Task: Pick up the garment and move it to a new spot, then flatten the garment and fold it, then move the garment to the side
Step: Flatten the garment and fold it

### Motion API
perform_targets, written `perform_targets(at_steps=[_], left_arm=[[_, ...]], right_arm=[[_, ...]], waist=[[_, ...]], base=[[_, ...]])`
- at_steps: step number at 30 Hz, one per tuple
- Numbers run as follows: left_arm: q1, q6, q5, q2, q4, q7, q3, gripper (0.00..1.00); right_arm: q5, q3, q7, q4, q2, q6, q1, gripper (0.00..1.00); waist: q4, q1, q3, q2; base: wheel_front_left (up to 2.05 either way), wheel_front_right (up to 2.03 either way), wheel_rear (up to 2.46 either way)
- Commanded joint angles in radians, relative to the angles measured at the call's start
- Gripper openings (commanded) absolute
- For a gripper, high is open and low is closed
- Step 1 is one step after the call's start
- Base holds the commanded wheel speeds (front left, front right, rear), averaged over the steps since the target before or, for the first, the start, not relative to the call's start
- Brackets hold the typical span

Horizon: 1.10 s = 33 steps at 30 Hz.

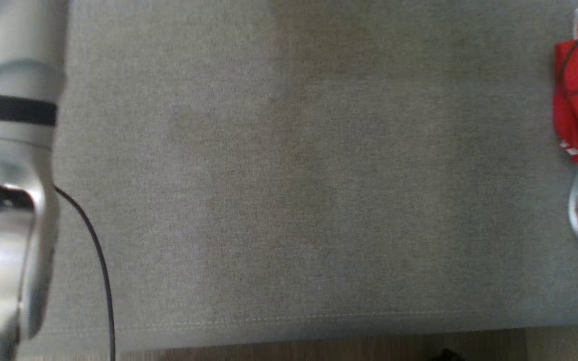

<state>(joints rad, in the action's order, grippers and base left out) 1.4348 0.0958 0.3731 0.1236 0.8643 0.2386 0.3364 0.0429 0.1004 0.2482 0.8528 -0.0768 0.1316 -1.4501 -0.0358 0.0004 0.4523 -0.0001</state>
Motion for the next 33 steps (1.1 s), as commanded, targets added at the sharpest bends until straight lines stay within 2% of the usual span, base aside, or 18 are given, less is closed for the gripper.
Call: perform_targets(at_steps=[1, 4, 12, 18, 24, 33], left_arm=[[0.009, 0.009, 0.003, 0.035, 0.005, 0.014, -0.015, 0.00], [-0.040, 0.022, -0.003, 0.014, 0.042, 0.022, 0.010, 0.00], [-0.262, 0.034, -0.009, -0.006, -0.050, 0.023, 0.027, 0.00], [-0.513, 0.035, -0.027, 0.022, -0.123, 0.023, 0.157, 0.00], [-0.679, 0.035, -0.030, 0.049, -0.149, 0.023, 0.262, 0.00], [-0.826, 0.035, -0.037, 0.054, -0.174, 0.023, 0.327, 0.00]], right_arm=[[-0.008, -0.011, 0.010, 0.007, 0.019, -0.001, 0.010, 0.00], [-0.023, -0.047, 0.013, 0.073, 0.022, -0.001, 0.070, 0.00], [-0.111, -0.146, 0.013, 0.142, 0.000, -0.001, 0.242, 0.00], [-0.215, -0.299, 0.006, 0.211, -0.059, -0.001, 0.392, 0.00], [-0.345, -0.493, -0.070, 0.196, -0.141, -0.001, 0.509, 0.00], [-0.579, -0.760, -0.237, 0.028, -0.329, -0.001, 0.666, 0.00]], waist=[[0.007, -0.0004, 0.030, 0.0001], [0.016, -0.0004, 0.045, 0.0001], [0.041, -0.0004, 0.020, 0.0001], [0.048, -0.0004, -0.088, 0.0001], [0.047, -0.0004, -0.176, 0.0001], [0.048, -0.0004, -0.288, 0.0001]], base=[[0.00, 0.00, 0.00], [0.00, 0.00, 0.00], [0.00, 0.00, 0.00], [0.00, 0.00, 0.00], [0.00, 0.00, 0.00], [0.00, 0.00, 0.00]])
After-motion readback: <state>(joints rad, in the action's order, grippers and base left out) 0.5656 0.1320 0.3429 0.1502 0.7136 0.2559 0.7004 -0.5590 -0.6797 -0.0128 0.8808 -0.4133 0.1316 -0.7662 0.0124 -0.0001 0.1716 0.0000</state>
